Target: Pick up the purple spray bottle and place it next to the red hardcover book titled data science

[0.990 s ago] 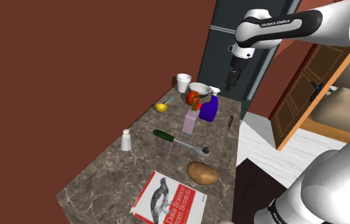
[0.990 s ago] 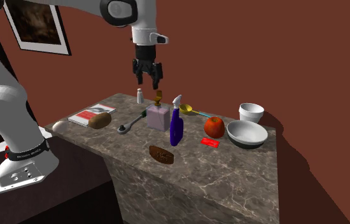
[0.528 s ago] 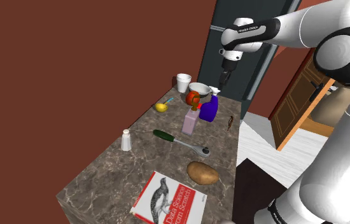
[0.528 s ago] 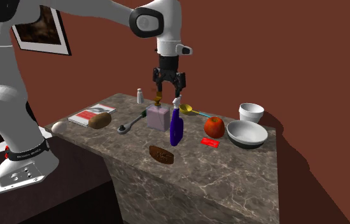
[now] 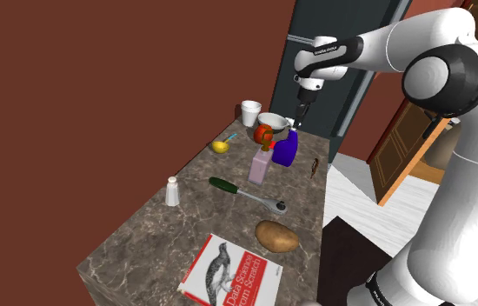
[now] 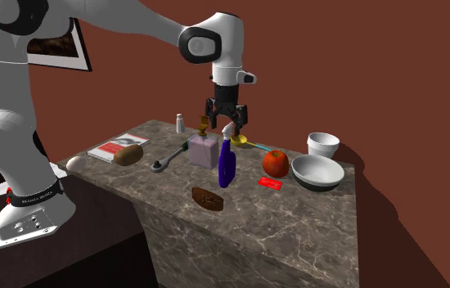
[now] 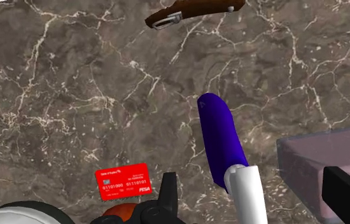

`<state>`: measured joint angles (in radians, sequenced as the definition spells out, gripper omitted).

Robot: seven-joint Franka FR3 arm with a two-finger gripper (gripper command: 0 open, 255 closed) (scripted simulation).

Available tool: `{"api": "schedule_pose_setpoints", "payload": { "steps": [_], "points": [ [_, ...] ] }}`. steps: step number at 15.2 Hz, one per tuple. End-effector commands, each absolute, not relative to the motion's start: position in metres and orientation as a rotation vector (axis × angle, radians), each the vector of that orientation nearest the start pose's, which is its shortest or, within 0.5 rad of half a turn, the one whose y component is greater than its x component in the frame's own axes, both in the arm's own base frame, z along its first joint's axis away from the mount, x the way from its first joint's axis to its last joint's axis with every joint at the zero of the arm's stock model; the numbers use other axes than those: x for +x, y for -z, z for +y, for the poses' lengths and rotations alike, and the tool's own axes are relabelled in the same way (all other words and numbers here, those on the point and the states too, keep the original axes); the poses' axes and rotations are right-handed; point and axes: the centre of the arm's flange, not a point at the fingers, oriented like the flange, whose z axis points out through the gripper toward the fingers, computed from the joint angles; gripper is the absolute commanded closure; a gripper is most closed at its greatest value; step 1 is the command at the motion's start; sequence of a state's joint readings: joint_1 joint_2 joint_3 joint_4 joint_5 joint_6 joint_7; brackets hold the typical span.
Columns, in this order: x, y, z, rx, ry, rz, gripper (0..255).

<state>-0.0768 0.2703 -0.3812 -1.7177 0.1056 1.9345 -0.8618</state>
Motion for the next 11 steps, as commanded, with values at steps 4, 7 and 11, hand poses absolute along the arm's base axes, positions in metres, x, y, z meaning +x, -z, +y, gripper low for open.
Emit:
{"api": "schedule_pose_setpoints", "payload": {
  "steps": [4, 7, 11],
  "points": [
    [0.5753, -0.4207, -0.2546, -3.068, -0.042, -0.583, 0],
    [0.5753, -0.4207, -0.2546, -3.068, -0.042, -0.583, 0],
    [0.5752, -0.4208, -0.2546, -3.068, -0.042, -0.583, 255]
  ]
}}
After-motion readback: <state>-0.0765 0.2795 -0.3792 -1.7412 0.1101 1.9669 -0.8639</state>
